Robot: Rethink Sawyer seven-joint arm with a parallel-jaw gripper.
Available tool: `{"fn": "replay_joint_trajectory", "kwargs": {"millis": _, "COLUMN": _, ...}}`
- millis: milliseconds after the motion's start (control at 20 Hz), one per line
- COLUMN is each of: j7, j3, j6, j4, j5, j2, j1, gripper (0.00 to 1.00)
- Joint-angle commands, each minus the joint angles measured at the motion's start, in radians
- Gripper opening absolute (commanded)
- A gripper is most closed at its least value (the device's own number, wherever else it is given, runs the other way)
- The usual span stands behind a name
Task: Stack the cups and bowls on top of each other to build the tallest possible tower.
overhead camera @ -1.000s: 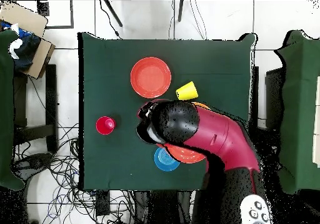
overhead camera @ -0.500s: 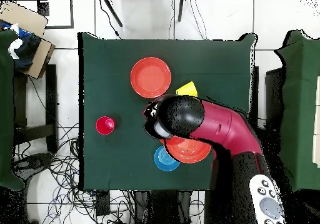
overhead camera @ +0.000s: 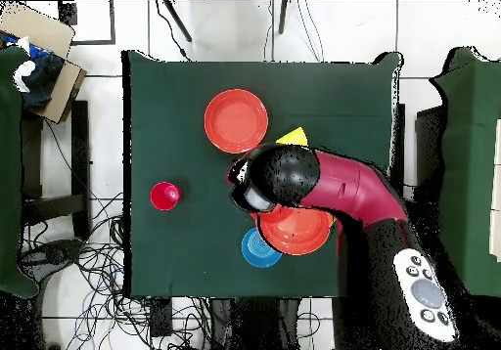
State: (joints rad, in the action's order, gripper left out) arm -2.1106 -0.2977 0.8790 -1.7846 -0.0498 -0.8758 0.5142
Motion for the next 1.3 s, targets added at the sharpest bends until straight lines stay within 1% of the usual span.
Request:
{"fn": "replay_joint_trajectory", "kwargs": {"millis": 50, "j7": 0.28, "j3": -0.133, "j6": -0.055, "j4": 0.049, "j5": -0.121, "j2": 0.084, "j1": 0.041, "gripper": 0.0}}
{"fn": "replay_joint_trajectory", "kwargs": {"millis": 300, "j7": 0.274, "j3": -0.156, "j6": -0.025, "j4": 0.052, "j5": -0.161, "j2": 0.075, "j1": 0.073, "gripper": 0.0}}
{"fn": "replay_joint_trajectory", "kwargs": {"millis": 400, "j7": 0.284, "j3": -0.164, "j6": 0.011, "j4": 0.049, "j5": -0.169, "j2": 0.054, "j1": 0.094, "gripper": 0.0}}
{"fn": "replay_joint_trajectory", "kwargs": {"millis": 550, "j7": 0.297, "j3": -0.183, "j6": 0.043, "j4": 0.02, "j5": -0.175, "j2": 0.015, "j1": 0.135, "gripper": 0.0}}
{"fn": "replay_joint_trajectory", "kwargs": {"millis": 650, "j7": 0.302, "j3": -0.198, "j6": 0.044, "j4": -0.004, "j5": -0.177, "j2": 0.001, "j1": 0.162, "gripper": 0.0}}
{"fn": "replay_joint_trajectory", "kwargs": {"millis": 800, "j7": 0.298, "j3": -0.222, "j6": 0.041, "j4": -0.021, "j5": -0.188, "j2": 0.0, "j1": 0.192, "gripper": 0.0}}
{"fn": "replay_joint_trajectory", "kwargs": {"millis": 1100, "j7": 0.277, "j3": -0.25, "j6": 0.05, "j4": -0.027, "j5": -0.213, "j2": -0.001, "j1": 0.216, "gripper": 0.0}}
{"fn": "replay_joint_trajectory", "kwargs": {"millis": 1250, "j7": 0.279, "j3": -0.257, "j6": 0.029, "j4": -0.025, "j5": -0.238, "j2": -0.004, "j1": 0.221, "gripper": 0.0}}
{"fn": "replay_joint_trajectory", "kwargs": {"millis": 1300, "j7": 0.278, "j3": -0.268, "j6": 0.028, "j4": -0.023, "j5": -0.249, "j2": -0.002, "j1": 0.228, "gripper": 1.0}}
